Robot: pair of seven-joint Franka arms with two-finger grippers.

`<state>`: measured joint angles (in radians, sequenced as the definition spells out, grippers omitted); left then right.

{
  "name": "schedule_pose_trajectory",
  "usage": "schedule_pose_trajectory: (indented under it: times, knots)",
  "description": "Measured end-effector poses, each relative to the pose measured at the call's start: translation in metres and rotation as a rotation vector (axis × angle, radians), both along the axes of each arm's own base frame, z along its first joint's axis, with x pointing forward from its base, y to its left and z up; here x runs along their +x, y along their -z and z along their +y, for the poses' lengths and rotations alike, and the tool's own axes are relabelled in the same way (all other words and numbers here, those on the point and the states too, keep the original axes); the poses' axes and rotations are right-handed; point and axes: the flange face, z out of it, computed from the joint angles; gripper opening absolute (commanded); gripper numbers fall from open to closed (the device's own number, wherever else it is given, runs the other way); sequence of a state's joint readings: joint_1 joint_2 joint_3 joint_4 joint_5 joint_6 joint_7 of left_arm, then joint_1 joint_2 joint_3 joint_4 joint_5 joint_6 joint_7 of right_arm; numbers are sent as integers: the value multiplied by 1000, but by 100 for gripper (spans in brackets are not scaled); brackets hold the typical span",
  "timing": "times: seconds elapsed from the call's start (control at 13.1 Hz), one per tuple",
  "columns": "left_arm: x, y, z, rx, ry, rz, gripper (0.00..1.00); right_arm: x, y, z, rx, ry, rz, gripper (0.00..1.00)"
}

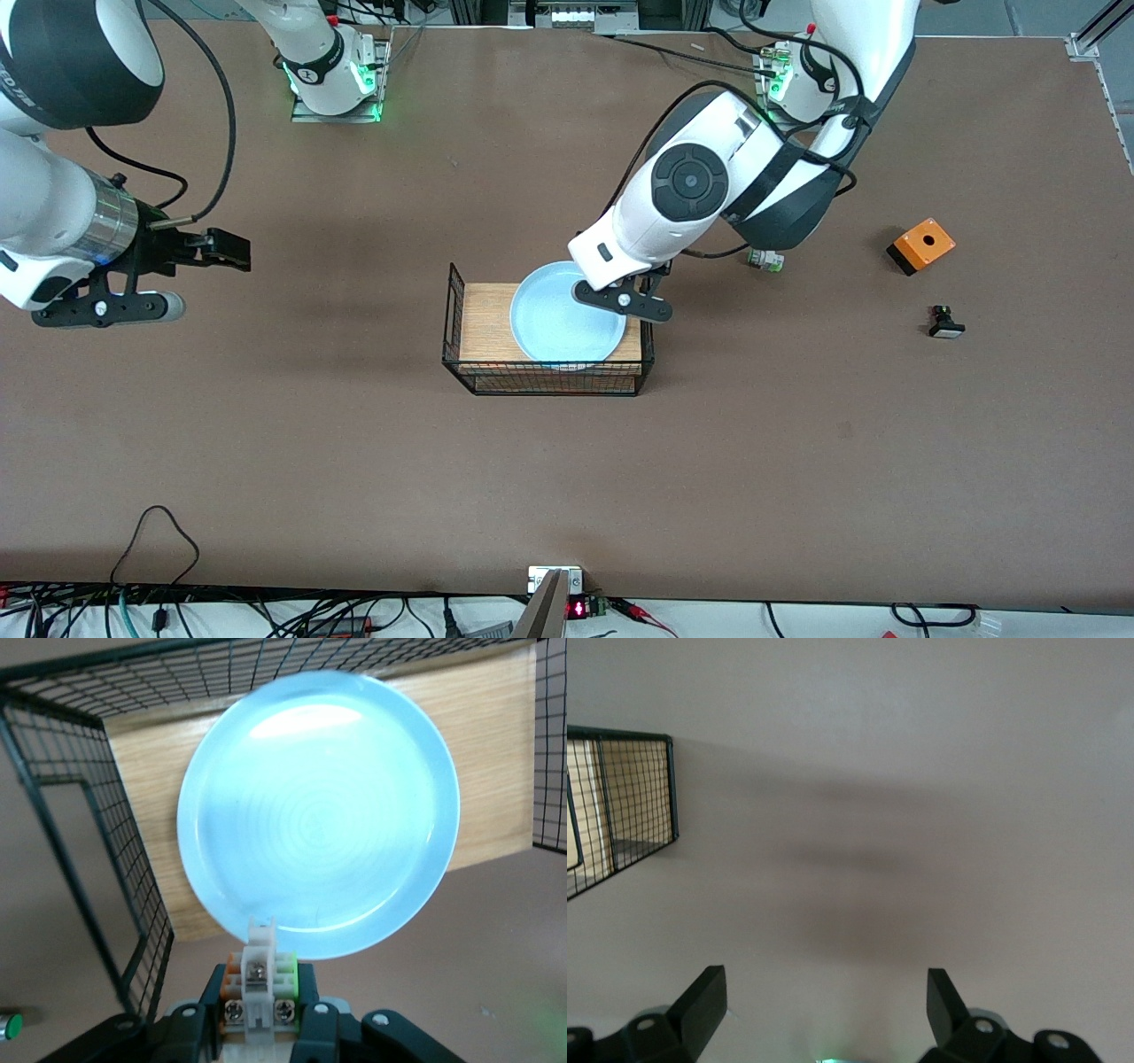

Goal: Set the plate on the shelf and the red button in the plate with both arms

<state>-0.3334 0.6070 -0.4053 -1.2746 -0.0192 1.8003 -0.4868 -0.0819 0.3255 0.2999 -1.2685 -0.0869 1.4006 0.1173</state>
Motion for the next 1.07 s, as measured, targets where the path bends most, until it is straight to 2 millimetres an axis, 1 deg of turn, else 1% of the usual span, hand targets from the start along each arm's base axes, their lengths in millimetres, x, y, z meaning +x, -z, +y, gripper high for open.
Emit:
schedule_pose_trajectory:
  times: [0.23, 0.46, 0.61, 0.84, 1.07]
  knots:
    - [19, 13, -15, -46, -29, -52, 0, -7, -10, -1, -2, 1, 3, 100]
    - [32, 34, -14, -54, -50, -67, 0, -17, -16, 4, -11, -4, 36, 100]
    - [34, 43, -15, -41, -44, -75, 0, -17, -15, 4, -16, 15, 37, 100]
    - [32, 55, -22, -26, -35, -79, 0, -15, -14, -9, -21, 48, 37, 100]
    - [30, 58, -26, -15, -30, -91, 0, -10, -13, -22, -23, 74, 14, 100]
